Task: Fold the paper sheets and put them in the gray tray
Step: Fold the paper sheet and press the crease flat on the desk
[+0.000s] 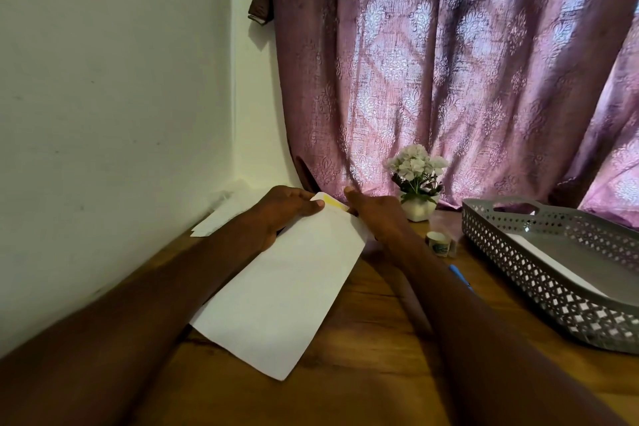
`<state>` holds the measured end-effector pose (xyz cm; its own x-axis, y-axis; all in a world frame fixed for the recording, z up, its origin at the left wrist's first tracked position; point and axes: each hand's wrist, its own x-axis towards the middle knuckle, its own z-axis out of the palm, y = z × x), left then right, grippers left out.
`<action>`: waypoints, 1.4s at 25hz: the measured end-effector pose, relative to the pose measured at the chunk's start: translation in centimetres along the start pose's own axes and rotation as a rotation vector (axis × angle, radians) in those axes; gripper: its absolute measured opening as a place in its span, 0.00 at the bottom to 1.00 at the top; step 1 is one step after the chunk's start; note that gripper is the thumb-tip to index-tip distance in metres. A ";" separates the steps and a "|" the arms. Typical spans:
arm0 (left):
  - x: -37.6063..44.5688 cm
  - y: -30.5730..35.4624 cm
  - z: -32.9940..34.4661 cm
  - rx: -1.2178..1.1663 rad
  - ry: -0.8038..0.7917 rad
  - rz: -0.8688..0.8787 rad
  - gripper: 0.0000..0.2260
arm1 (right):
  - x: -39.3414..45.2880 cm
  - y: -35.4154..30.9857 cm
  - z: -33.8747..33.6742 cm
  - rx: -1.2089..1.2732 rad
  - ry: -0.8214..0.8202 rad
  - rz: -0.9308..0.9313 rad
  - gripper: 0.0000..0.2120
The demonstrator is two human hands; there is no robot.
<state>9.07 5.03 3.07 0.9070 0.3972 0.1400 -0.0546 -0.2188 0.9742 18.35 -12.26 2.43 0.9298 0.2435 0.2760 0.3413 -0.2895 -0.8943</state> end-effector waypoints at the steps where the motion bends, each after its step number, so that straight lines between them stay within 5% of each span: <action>1: 0.0 0.0 0.0 0.002 0.006 0.003 0.16 | 0.1 0.1 -0.1 -0.051 0.007 -0.016 0.24; 11: 0.0 0.1 0.2 0.006 -0.005 -0.021 0.11 | 0.1 -0.3 -0.1 0.081 -0.019 0.109 0.35; 28: -0.5 0.5 0.8 -0.021 -0.051 -0.013 0.11 | -0.9 -1.3 -1.5 0.167 -0.280 0.179 0.23; 31: -0.5 0.6 0.8 -0.032 -0.036 -0.012 0.07 | -0.8 -1.1 -1.6 0.180 -0.251 0.225 0.23; 35: -0.1 0.2 0.3 -0.139 0.088 -0.031 0.13 | -0.8 -0.4 -1.1 0.312 -0.207 0.220 0.21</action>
<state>9.08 4.63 3.22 0.8693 0.4799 0.1186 -0.0899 -0.0824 0.9925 17.64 -13.35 2.93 0.9176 0.3972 0.0187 0.0505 -0.0697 -0.9963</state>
